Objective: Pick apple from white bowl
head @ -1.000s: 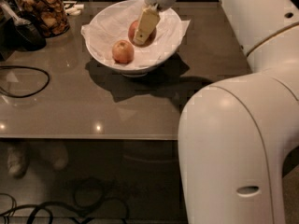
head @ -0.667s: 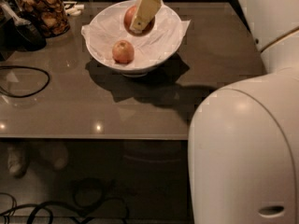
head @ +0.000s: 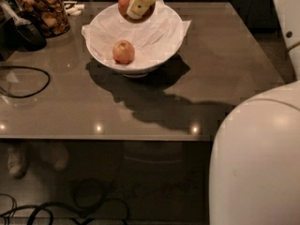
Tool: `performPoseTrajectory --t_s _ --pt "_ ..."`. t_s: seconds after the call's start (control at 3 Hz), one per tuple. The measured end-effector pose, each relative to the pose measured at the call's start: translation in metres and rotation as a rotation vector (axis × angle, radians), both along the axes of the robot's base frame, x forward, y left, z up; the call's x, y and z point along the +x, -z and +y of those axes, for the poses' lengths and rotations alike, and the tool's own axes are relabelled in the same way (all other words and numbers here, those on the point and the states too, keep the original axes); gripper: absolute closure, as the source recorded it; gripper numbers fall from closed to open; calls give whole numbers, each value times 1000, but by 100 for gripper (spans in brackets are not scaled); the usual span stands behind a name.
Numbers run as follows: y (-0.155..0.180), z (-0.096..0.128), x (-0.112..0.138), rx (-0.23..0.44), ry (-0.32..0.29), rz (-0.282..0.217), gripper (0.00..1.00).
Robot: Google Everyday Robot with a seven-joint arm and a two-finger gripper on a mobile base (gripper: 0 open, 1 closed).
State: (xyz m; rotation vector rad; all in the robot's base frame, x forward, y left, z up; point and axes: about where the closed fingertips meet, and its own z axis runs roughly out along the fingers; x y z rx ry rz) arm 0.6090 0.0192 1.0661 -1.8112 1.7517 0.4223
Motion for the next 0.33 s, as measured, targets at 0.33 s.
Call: performPoseTrajectory --t_s 0.33 --pt "-2 6 7 18 9 -17 100"
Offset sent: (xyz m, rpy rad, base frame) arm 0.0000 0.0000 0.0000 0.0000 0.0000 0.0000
